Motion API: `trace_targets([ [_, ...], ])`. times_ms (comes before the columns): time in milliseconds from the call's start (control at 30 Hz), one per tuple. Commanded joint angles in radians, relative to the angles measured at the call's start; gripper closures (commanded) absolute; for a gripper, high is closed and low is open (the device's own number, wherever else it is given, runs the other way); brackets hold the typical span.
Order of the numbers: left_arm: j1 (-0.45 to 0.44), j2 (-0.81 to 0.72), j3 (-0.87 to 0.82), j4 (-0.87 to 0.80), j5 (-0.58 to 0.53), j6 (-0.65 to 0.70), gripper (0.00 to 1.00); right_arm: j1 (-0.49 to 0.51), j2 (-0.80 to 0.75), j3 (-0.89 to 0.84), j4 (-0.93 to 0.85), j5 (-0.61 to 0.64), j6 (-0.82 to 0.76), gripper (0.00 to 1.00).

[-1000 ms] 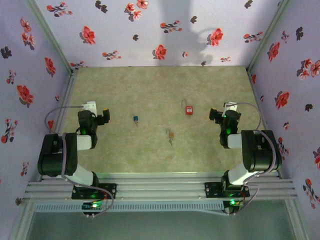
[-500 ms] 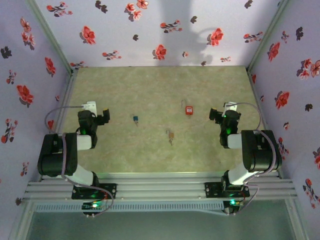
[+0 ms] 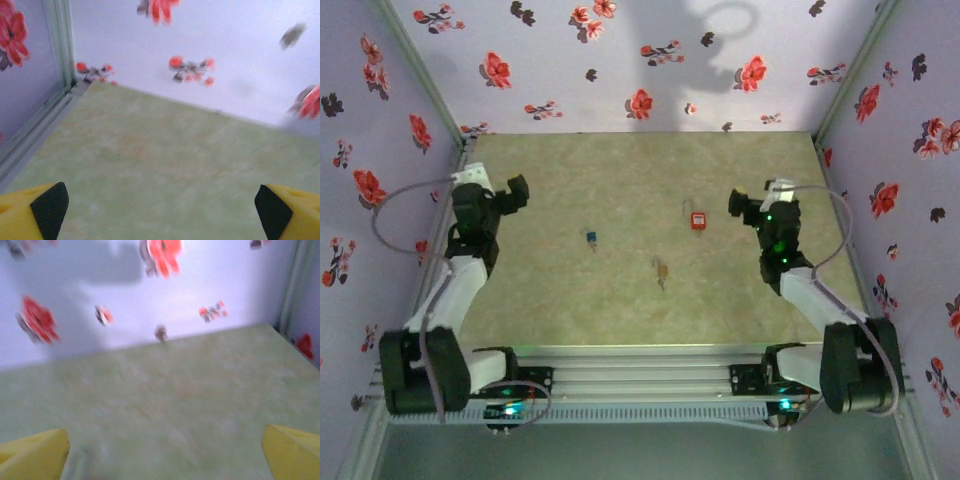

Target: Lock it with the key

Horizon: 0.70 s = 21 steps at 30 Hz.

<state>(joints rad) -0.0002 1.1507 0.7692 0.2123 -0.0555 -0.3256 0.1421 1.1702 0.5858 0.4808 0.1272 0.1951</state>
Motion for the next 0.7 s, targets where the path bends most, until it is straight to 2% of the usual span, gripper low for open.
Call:
trace_targets([
  [0, 0.017, -0.085, 0.077, -0.297, 0.15, -0.277, 0.0, -0.007, -0.047, 0.136, -0.268, -0.031, 0.299, 0.01],
  [67, 0.021, -0.129, 0.085, -0.349, 0.156, -0.329, 0.0, -0.014, -0.061, 0.228, -0.542, 0.111, 0.538, 0.01],
  [100, 0.026, -0.149, 0.079, -0.349, 0.182, -0.349, 0.0, -0.021, -0.065, 0.24, -0.599, 0.123, 0.595, 0.01],
  [133, 0.025, -0.172, 0.066, -0.332, 0.235, -0.332, 0.0, -0.033, -0.066, 0.23, -0.609, 0.1, 0.644, 0.01],
  [167, 0.021, -0.19, 0.052, -0.314, 0.274, -0.327, 0.0, -0.054, -0.062, 0.2, -0.544, 0.011, 0.649, 0.01],
  [233, 0.015, -0.213, 0.044, -0.35, 0.286, -0.353, 0.0, -0.055, -0.041, 0.16, -0.429, -0.12, 0.626, 0.01],
  [267, 0.012, -0.22, 0.044, -0.383, 0.286, -0.368, 0.0, -0.038, -0.028, 0.168, -0.435, -0.133, 0.606, 0.0],
  [400, -0.047, -0.261, -0.007, -0.441, 0.259, -0.362, 0.0, 0.078, 0.031, 0.29, -0.653, 0.017, 0.44, 0.01],
  [533, -0.153, -0.338, -0.073, -0.499, 0.088, -0.36, 0.0, 0.185, 0.116, 0.388, -0.813, 0.125, 0.376, 0.01],
  [667, -0.255, -0.362, -0.116, -0.538, -0.003, -0.384, 0.0, 0.271, 0.2, 0.464, -0.934, 0.197, 0.322, 0.01],
])
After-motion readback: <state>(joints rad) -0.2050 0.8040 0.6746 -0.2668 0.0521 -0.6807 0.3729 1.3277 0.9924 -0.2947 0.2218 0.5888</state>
